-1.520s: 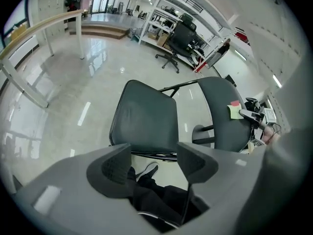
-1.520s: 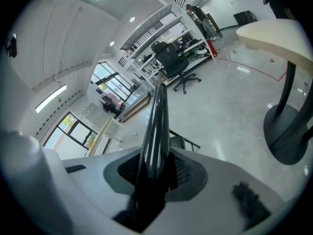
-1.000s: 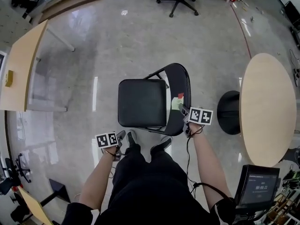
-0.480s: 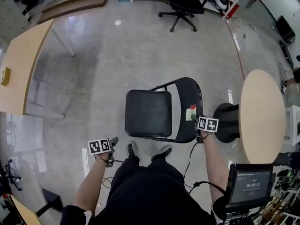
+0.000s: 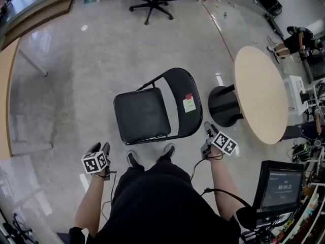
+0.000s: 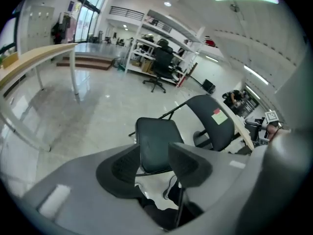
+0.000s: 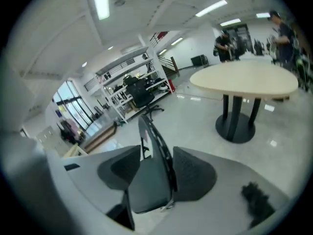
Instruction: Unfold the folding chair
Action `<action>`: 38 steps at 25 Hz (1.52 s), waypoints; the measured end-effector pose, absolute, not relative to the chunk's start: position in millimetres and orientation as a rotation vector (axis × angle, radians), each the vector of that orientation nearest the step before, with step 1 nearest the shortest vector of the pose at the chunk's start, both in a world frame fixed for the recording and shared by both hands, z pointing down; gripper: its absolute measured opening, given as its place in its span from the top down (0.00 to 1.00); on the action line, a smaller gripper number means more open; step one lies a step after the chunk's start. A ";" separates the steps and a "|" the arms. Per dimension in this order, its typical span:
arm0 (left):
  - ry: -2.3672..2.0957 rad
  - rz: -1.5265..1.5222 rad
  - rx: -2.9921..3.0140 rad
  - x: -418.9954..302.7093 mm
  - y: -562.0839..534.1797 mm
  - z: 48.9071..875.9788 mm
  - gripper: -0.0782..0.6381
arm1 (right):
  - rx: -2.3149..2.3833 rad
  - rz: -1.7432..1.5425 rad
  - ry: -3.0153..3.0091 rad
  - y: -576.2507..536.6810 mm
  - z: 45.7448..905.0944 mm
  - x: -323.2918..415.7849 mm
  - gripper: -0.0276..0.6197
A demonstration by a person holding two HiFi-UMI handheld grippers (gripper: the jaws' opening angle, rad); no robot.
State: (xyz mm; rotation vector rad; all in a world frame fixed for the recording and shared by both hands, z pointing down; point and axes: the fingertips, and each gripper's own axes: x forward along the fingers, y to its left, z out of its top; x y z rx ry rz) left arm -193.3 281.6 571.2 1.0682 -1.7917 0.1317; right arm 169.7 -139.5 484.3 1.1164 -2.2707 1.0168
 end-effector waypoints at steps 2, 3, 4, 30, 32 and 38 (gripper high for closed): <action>-1.751 0.150 1.185 -179.5 247.5 567.9 0.64 | 1.014 1.144 -2.313 -111.8 483.0 158.3 0.66; -1.730 0.151 1.243 -173.1 227.8 563.7 0.64 | 0.951 1.153 -2.338 -100.2 480.6 146.2 0.70; -1.709 0.148 1.302 -166.6 207.6 557.6 0.65 | 0.885 1.139 -2.367 -90.0 476.8 131.4 0.74; -1.783 -0.112 1.866 -50.3 78.2 333.9 0.88 | 0.085 0.414 -2.937 -1.3 275.5 9.7 0.95; -1.784 -0.111 1.870 -45.0 72.3 330.1 0.88 | 0.077 0.395 -2.936 -3.2 270.2 16.1 0.95; -1.781 -0.096 1.906 -36.8 52.3 327.2 0.88 | 0.093 0.367 -2.943 -15.7 270.9 25.0 0.95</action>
